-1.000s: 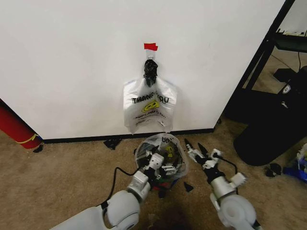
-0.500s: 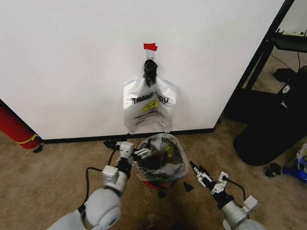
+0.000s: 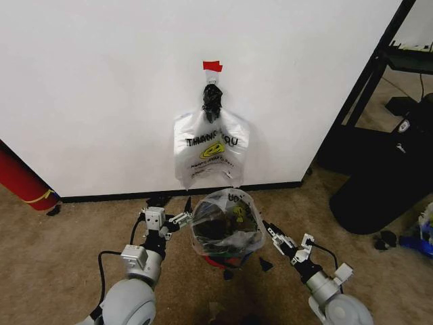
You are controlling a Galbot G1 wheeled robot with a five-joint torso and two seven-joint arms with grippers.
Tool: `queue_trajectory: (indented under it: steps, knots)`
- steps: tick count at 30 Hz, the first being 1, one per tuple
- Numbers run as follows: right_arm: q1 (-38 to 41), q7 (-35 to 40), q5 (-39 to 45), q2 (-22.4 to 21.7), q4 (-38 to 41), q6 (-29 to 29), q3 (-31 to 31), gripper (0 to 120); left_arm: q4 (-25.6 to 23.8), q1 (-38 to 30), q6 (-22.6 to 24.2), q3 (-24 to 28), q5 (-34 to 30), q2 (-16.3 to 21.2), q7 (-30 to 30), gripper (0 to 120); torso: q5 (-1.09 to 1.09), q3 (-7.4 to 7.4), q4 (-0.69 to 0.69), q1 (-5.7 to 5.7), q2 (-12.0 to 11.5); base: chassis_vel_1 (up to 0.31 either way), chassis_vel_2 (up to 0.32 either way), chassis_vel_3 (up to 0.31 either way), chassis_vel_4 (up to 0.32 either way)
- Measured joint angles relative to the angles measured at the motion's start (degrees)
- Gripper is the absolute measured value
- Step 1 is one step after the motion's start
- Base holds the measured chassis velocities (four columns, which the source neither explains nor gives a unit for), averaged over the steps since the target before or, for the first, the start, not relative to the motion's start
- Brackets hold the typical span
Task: Pick up the garbage bag from the wall and place it over the trash bin.
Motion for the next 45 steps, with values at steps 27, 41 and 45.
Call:
queue_trajectory:
  steps: [27,41,45]
  knots:
    - [-0.9,6.21,0.56,2.88,0.09,2.22,1.18,0,0.98,-1.09,-0.05,2.15,-0.04,-0.52,-0.1,100,0.0,0.0,0.0,0.0,0.0,0.0,0.0,0.0,0.0]
    - [3.48,10.43,-0.65,7.9,-5.95,2.75,-0.58,0,1.51,-1.24,-0.06,3.37,0.68,-0.83,-0.09,100,0.0,0.0,0.0,0.0,0.0,0.0,0.0,0.0,0.0]
    - [5.2,11.64,-1.4,9.34,-7.36,2.45,-1.2,0,1.68,-1.33,-0.02,3.38,0.68,-0.84,-0.09,100,0.0,0.0,0.01,0.0,0.0,0.0,0.0,0.0,0.0]
